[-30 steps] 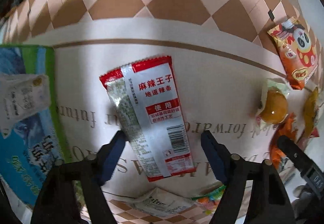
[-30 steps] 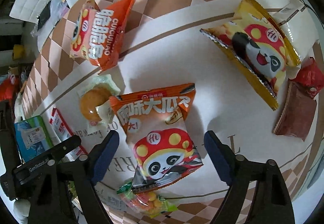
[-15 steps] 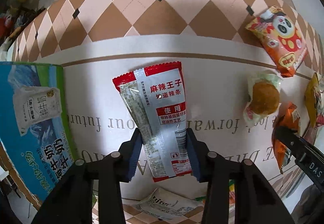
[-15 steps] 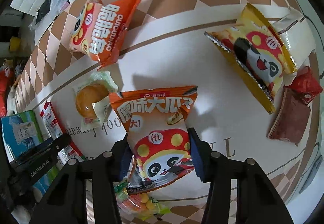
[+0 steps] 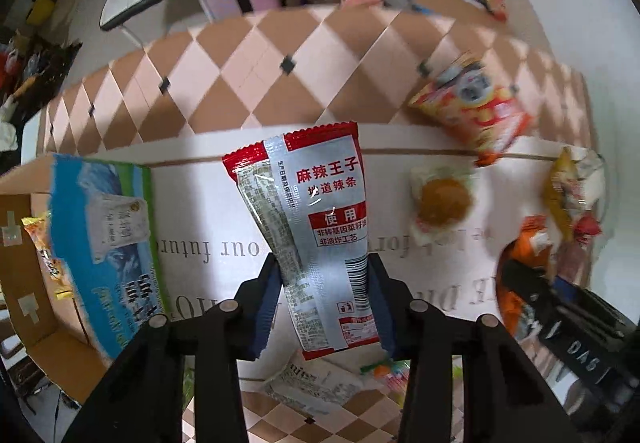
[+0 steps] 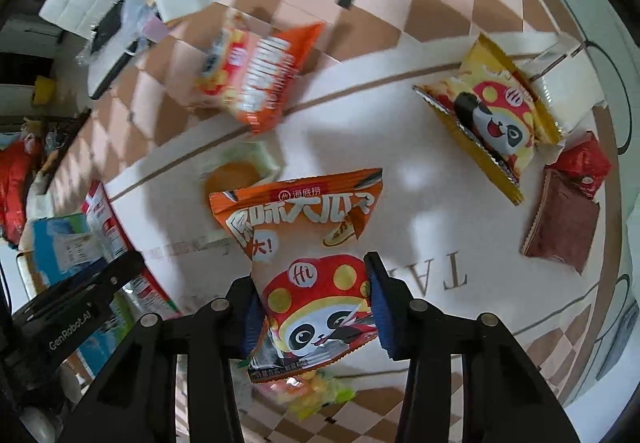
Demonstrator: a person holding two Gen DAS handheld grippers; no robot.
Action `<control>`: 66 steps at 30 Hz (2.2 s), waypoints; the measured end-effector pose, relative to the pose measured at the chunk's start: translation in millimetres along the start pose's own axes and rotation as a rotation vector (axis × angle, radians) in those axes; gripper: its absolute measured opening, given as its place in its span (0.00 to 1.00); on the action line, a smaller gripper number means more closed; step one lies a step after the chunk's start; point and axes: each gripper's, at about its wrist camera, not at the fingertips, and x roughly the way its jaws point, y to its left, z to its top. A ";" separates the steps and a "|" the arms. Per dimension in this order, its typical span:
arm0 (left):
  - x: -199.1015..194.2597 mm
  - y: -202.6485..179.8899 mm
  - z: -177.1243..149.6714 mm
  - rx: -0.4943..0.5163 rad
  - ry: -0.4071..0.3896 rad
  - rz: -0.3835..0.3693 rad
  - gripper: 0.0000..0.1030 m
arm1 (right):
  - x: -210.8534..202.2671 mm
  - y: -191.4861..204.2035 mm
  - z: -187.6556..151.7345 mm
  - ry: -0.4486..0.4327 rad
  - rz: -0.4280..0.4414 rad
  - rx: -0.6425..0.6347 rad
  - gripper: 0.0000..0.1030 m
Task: Organize snacks
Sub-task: 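Carry both packets over the box and release them inside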
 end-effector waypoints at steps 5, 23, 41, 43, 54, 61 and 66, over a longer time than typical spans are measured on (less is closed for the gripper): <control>-57.2 21.0 -17.2 0.021 -0.068 -0.063 0.38 | -41.9 25.4 -14.4 -0.058 0.043 -0.044 0.46; -131.9 271.0 -90.9 -0.009 -0.176 -0.012 0.38 | -96.5 268.2 -158.3 -0.106 0.206 -0.291 0.46; -20.5 407.2 -123.4 -0.099 0.031 -0.034 0.39 | 52.0 390.7 -213.7 0.034 0.112 -0.345 0.47; -13.5 405.1 -121.6 -0.093 0.047 -0.042 0.40 | 62.1 392.1 -211.7 0.034 0.095 -0.340 0.47; 14.4 400.4 -118.1 -0.049 0.144 -0.018 0.46 | 101.8 397.6 -204.3 0.103 0.030 -0.328 0.59; 10.3 409.0 -120.9 -0.071 0.151 -0.016 0.73 | 101.9 388.5 -198.5 0.112 0.001 -0.325 0.85; -7.2 401.7 -124.5 -0.068 0.124 -0.005 0.73 | 95.7 387.4 -199.0 0.095 -0.018 -0.337 0.86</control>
